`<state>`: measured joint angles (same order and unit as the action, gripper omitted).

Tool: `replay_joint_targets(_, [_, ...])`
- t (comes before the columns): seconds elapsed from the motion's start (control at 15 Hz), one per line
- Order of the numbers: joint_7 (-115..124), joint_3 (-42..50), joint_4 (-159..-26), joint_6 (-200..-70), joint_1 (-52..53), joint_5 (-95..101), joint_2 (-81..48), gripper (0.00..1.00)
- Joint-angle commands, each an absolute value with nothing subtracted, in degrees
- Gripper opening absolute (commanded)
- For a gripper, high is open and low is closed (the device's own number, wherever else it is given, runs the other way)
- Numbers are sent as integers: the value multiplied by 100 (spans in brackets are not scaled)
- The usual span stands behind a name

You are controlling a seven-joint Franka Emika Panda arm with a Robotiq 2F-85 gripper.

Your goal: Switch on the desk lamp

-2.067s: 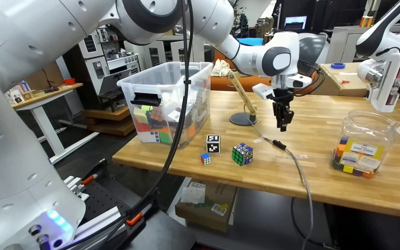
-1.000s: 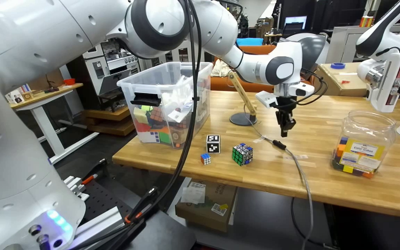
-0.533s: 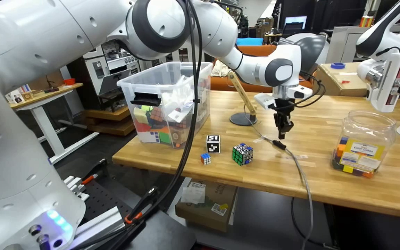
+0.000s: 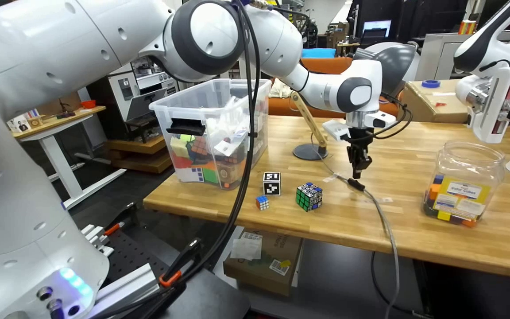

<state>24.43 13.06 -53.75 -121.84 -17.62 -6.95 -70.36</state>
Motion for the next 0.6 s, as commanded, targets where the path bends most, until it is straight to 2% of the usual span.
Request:
replay_joint_targets(0.0, [2373,1178,-4861,-11854,-1909,-707,-7308,0])
replay_joint_targets(0.53, [2363,1225,-4506,-11704,-1971,-754,-7499,0])
